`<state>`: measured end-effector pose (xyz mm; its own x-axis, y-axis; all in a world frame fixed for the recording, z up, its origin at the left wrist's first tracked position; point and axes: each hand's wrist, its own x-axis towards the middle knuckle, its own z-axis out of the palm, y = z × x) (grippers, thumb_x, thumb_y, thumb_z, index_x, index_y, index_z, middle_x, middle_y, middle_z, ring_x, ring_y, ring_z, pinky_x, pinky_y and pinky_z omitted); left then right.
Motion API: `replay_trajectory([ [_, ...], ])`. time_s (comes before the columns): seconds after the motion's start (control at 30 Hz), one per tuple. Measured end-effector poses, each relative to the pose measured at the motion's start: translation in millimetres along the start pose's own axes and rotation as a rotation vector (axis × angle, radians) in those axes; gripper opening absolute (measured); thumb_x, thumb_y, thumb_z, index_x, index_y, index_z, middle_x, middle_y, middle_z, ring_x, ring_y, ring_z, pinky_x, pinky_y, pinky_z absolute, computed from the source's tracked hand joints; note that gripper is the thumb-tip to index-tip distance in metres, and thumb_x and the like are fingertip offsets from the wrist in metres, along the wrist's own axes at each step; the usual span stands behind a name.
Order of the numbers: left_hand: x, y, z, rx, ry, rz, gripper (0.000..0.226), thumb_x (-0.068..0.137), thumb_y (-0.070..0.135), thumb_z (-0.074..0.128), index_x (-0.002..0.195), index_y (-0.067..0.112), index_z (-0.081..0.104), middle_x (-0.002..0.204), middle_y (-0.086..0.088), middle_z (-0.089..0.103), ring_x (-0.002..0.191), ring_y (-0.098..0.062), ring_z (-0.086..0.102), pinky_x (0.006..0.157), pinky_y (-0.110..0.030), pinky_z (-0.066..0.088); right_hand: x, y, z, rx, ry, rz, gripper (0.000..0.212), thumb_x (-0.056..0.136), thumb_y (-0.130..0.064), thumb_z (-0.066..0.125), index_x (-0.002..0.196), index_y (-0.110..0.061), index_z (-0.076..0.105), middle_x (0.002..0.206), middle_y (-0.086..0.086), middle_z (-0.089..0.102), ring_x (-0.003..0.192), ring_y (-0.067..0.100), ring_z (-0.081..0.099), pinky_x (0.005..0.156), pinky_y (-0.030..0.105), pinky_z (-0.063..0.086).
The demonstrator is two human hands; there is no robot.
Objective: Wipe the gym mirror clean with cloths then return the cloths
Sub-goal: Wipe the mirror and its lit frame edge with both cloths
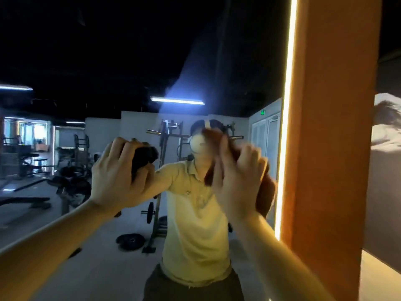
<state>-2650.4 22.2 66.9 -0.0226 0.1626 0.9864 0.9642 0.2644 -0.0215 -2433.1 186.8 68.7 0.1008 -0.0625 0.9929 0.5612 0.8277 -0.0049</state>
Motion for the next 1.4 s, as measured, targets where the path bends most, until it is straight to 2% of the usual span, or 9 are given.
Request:
replay_trajectory([
  [0.17, 13.8, 10.4, -36.4, -0.017, -0.161, 0.097, 0.048, 0.091, 0.043, 0.041, 0.119, 0.007, 0.055, 0.107, -0.013, 0.060, 0.083, -0.029, 0.060, 0.065, -0.033, 0.044, -41.8, -22.2, 0.7, 0.043, -0.144, -0.491, 0.035, 0.102, -0.028, 0.063, 0.133, -0.014, 0.070, 0.111, 0.013, 0.064, 0.100, 0.032, 0.064, 0.084, 0.052, 0.055],
  [0.33, 34.8, 1.4, -55.1, -0.010, -0.314, 0.195, 0.058, 0.091, 0.049, 0.038, 0.121, 0.004, 0.061, 0.105, -0.012, 0.064, 0.074, -0.017, 0.051, 0.056, -0.022, 0.036, 106.0, -3.8, 12.0, -0.065, 0.020, -0.147, 0.033, 0.103, -0.023, 0.058, 0.132, -0.008, 0.067, 0.114, 0.022, 0.061, 0.104, 0.036, 0.062, 0.090, 0.050, 0.056],
  [0.47, 45.4, -7.8, -52.4, -0.042, -0.153, 0.147, 0.045, 0.092, 0.040, 0.044, 0.121, 0.006, 0.056, 0.106, -0.014, 0.062, 0.076, -0.018, 0.050, 0.057, -0.020, 0.032, 65.5, -29.6, 18.2, 0.006, 0.045, 0.050, 0.039, 0.104, -0.026, 0.056, 0.138, -0.010, 0.067, 0.122, 0.026, 0.061, 0.110, 0.040, 0.062, 0.096, 0.055, 0.051],
  [0.6, 49.8, -11.8, -40.2, -0.160, -0.110, 0.026, 0.035, 0.092, 0.030, 0.054, 0.123, 0.014, 0.050, 0.118, -0.012, 0.060, 0.087, -0.016, 0.050, 0.061, -0.023, 0.035, -48.6, -58.9, 5.8, 0.084, -0.219, -0.336, 0.045, 0.103, -0.034, 0.055, 0.144, -0.015, 0.058, 0.120, 0.013, 0.053, 0.104, 0.032, 0.058, 0.086, 0.052, 0.054],
  [0.7, 50.1, -12.4, -37.8, -0.174, -0.113, 0.060, 0.034, 0.093, 0.037, 0.048, 0.120, 0.016, 0.050, 0.113, -0.009, 0.062, 0.085, -0.015, 0.050, 0.060, -0.019, 0.033, -0.4, -44.3, 9.6, 0.027, -0.237, -0.592, 0.044, 0.101, -0.034, 0.060, 0.140, -0.015, 0.063, 0.117, 0.014, 0.058, 0.109, 0.030, 0.052, 0.091, 0.052, 0.055],
  [0.87, 52.3, -10.8, -37.6, -0.160, -0.112, 0.066, 0.036, 0.093, 0.036, 0.049, 0.117, 0.011, 0.056, 0.107, -0.009, 0.064, 0.079, -0.021, 0.057, 0.061, -0.029, 0.039, 158.3, -54.2, 37.5, -0.093, 0.022, -0.204, 0.040, 0.097, -0.028, 0.059, 0.134, -0.013, 0.066, 0.115, 0.021, 0.060, 0.106, 0.036, 0.058, 0.091, 0.051, 0.052],
  [0.97, 56.3, -13.6, -42.1, -0.295, -0.060, 0.037, 0.033, 0.092, 0.039, 0.047, 0.117, 0.018, 0.052, 0.104, 0.003, 0.059, 0.073, -0.009, 0.053, 0.058, -0.023, 0.040, 131.5, -86.2, 53.4, -0.046, 0.035, 0.017, 0.046, 0.096, -0.027, 0.056, 0.140, -0.016, 0.061, 0.121, 0.020, 0.055, 0.110, 0.035, 0.055, 0.096, 0.049, 0.048],
  [1.2, 70.4, -20.0, -51.6, -0.292, -0.008, -0.016, 0.032, 0.093, 0.027, 0.051, 0.118, 0.007, 0.056, 0.110, -0.002, 0.056, 0.078, -0.010, 0.050, 0.066, -0.016, 0.036, 72.5, -80.9, 39.3, 0.005, -0.239, -0.744, 0.044, 0.099, -0.027, 0.065, 0.141, -0.016, 0.062, 0.115, 0.013, 0.059, 0.109, 0.027, 0.050, 0.096, 0.042, 0.043],
  [1.4, 85.8, -19.4, -53.8, -0.252, -0.007, 0.009, 0.043, 0.091, 0.042, 0.044, 0.118, 0.010, 0.055, 0.109, 0.001, 0.055, 0.079, -0.016, 0.054, 0.060, -0.016, 0.036, 242.7, -33.4, 41.0, -0.185, 0.035, -0.137, 0.039, 0.107, -0.030, 0.049, 0.143, -0.017, 0.059, 0.124, 0.018, 0.056, 0.115, 0.034, 0.055, 0.102, 0.046, 0.043],
])
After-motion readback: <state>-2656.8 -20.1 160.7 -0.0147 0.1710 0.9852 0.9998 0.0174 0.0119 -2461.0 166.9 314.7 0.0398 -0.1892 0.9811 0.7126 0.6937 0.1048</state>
